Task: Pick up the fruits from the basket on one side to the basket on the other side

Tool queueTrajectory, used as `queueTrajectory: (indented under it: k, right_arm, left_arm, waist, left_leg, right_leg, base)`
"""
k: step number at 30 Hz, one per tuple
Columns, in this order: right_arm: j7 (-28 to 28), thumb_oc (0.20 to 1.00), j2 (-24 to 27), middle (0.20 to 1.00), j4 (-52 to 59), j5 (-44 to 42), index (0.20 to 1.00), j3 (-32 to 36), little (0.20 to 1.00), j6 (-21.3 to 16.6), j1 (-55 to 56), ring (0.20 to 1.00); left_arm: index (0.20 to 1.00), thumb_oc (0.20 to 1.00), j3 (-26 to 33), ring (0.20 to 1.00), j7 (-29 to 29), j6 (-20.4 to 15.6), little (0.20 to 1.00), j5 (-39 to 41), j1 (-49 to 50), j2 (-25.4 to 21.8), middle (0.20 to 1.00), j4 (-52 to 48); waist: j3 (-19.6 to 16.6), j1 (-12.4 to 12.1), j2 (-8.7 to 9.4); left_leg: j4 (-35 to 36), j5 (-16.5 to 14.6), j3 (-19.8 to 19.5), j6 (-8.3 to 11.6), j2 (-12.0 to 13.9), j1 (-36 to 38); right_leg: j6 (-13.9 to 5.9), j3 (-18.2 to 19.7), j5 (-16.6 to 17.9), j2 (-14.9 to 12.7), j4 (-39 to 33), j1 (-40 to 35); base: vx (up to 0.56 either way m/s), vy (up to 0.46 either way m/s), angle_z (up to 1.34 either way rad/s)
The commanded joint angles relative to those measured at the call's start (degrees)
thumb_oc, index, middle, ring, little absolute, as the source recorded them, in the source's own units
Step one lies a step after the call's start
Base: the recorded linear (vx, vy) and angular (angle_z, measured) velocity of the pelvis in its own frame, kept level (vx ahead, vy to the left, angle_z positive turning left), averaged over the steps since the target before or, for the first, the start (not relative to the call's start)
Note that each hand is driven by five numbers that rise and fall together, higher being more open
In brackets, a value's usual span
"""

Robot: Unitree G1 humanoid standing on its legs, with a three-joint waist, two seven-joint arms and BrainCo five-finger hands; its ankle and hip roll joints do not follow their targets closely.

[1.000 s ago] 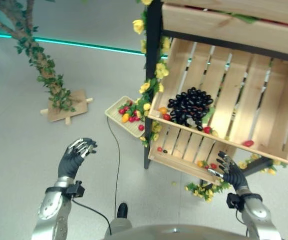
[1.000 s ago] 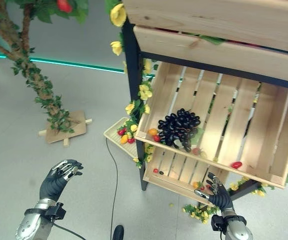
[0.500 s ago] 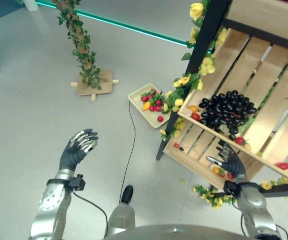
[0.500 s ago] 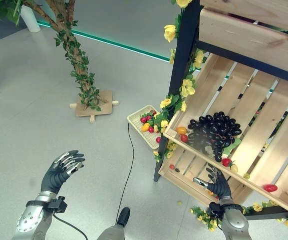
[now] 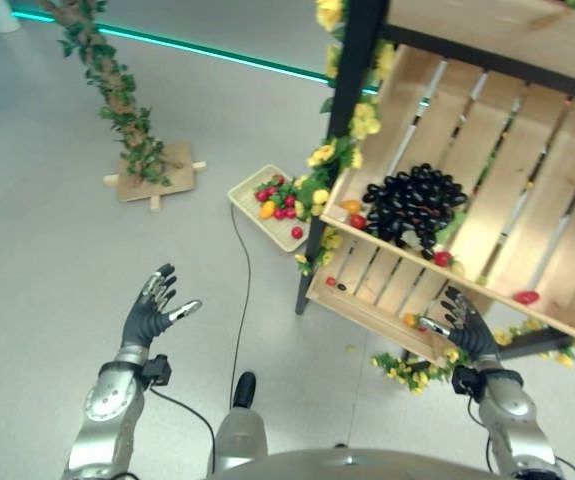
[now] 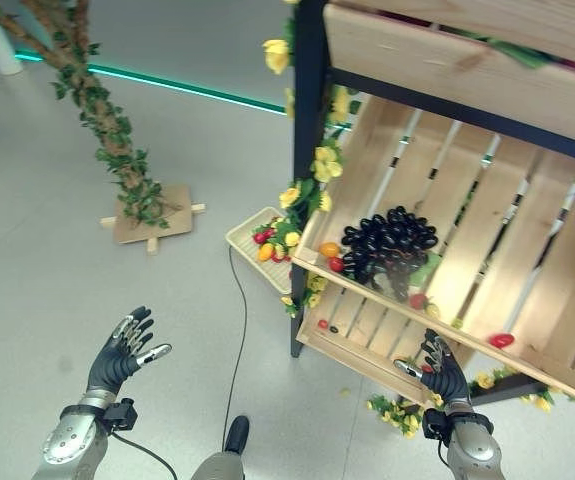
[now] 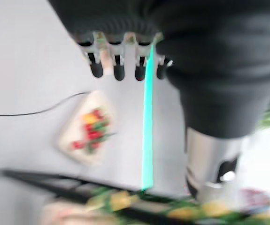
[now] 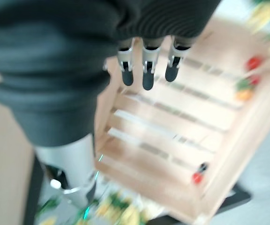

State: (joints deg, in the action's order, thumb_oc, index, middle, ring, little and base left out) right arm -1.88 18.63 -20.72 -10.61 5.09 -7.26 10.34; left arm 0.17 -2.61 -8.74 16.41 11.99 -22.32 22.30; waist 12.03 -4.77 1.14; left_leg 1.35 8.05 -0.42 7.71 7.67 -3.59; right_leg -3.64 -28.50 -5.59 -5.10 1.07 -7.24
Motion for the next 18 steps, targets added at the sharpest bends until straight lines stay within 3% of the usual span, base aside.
queueTrajectory:
  k: [1, 5, 8, 9, 10, 12, 13, 18]
  right_arm:
    - [1.48, 1.000, 4.19, 1.000, 1.99, 2.43, 1.000, -0.74, 1.000, -2.19, -0.19, 1.000]
    - [2.10, 1.000, 4.01, 1.000, 0.77, 2.73, 1.000, -0.98, 1.000, -2.21, -0.41, 1.000]
    - [1.80, 1.000, 3.87, 1.000, 0.86, 3.12, 1.000, -0.34, 1.000, -2.03, 0.86, 1.000]
    - [1.80, 1.000, 3.86, 1.000, 0.89, 3.12, 1.000, -0.34, 1.000, -2.02, 0.89, 1.000]
    - [1.89, 1.000, 3.97, 1.000, 1.51, 2.87, 1.000, -0.26, 1.000, -2.14, 0.72, 1.000]
    - [1.88, 1.000, 3.95, 1.000, 1.54, 2.87, 1.000, -0.22, 1.000, -2.12, 0.71, 1.000]
    - [1.72, 1.000, 4.61, 1.000, 2.28, 3.01, 1.000, -0.24, 1.000, -2.37, 0.37, 1.000]
    - [1.52, 1.000, 4.67, 1.000, 4.65, 3.29, 1.000, 0.90, 1.000, -2.50, 0.66, 1.000]
  left_arm:
    - [1.000, 1.000, -0.29, 1.000, 1.47, -2.22, 1.000, -3.36, -1.89, 0.83, 1.000, 2.38]
    - [1.000, 1.000, -0.35, 1.000, 1.94, -2.07, 1.000, -2.14, -1.80, 1.68, 1.000, 3.98]
    - [1.000, 1.000, -0.33, 1.000, 2.20, -3.05, 1.000, -5.23, 0.13, 0.93, 1.000, 0.22]
    - [1.000, 1.000, -0.33, 1.000, 2.20, -3.04, 1.000, -5.24, 0.16, 0.93, 1.000, 0.21]
    - [1.000, 1.000, 0.02, 1.000, 2.96, -3.58, 1.000, -5.15, 0.23, 1.02, 1.000, -0.51]
    - [1.000, 1.000, 0.01, 1.000, 2.96, -3.58, 1.000, -5.15, 0.19, 1.01, 1.000, -0.51]
    - [1.000, 1.000, 0.53, 1.000, 3.71, -4.12, 1.000, -4.47, -0.04, 1.25, 1.000, -1.57]
    - [1.000, 1.000, 0.49, 1.000, 3.65, -4.47, 1.000, -3.84, -0.61, 0.85, 1.000, -3.96]
  waist:
    - [-1.84, 2.51, -1.11]
    - [-2.20, 3.26, -1.23]
    - [-3.19, 5.13, -0.98]
    - [-3.21, 5.00, -0.98]
    - [-3.33, 4.81, -0.63]
    - [-3.41, 4.77, -0.60]
    - [-3.20, 3.79, -0.15]
    - [-3.78, 5.25, 0.33]
  left_leg:
    - [-4.34, -5.53, 1.31, -0.41, 0.98, -0.38]
    - [-4.55, -5.21, 2.91, -1.38, 0.78, -0.33]
    - [-4.54, -7.29, 6.33, -2.35, 0.23, 1.73]
    - [-4.55, -7.32, 6.47, -2.36, 0.25, 1.77]
    - [-5.76, -9.16, 3.99, -2.79, -1.56, 1.67]
    - [-5.79, -9.00, 4.03, -2.87, -1.63, 1.45]
    - [-8.68, -13.00, -3.49, -3.63, -6.22, 1.50]
    - [-10.50, -14.84, -4.62, -5.14, -9.17, 1.21]
  right_leg:
    - [1.29, 1.05, -7.27, 0.67, 2.96, 1.81]
    - [0.78, 2.11, -4.91, 0.29, 2.15, 2.47]
    - [-0.99, 7.77, -1.75, -0.24, -0.51, 3.31]
    - [-1.00, 7.91, -1.71, -0.24, -0.54, 3.33]
    - [-1.52, 11.19, -0.68, -0.52, -1.25, 4.11]
    - [-1.54, 11.22, -0.49, -0.58, -1.29, 4.31]
    - [-1.60, 15.18, -0.33, -0.73, -0.06, 5.05]
    - [-2.56, 17.60, -0.04, -1.24, 1.89, 6.45]
  base:
    - [0.01, 0.060, -0.67]
    - [-0.03, 0.076, -0.48]
    - [0.03, 0.090, -0.52]
    - [0.04, 0.127, -0.85]
    - [0.01, 0.069, -0.65]
    - [0.02, 0.055, -0.80]
    - [0.03, 0.042, -0.79]
    - [0.03, 0.094, -0.55]
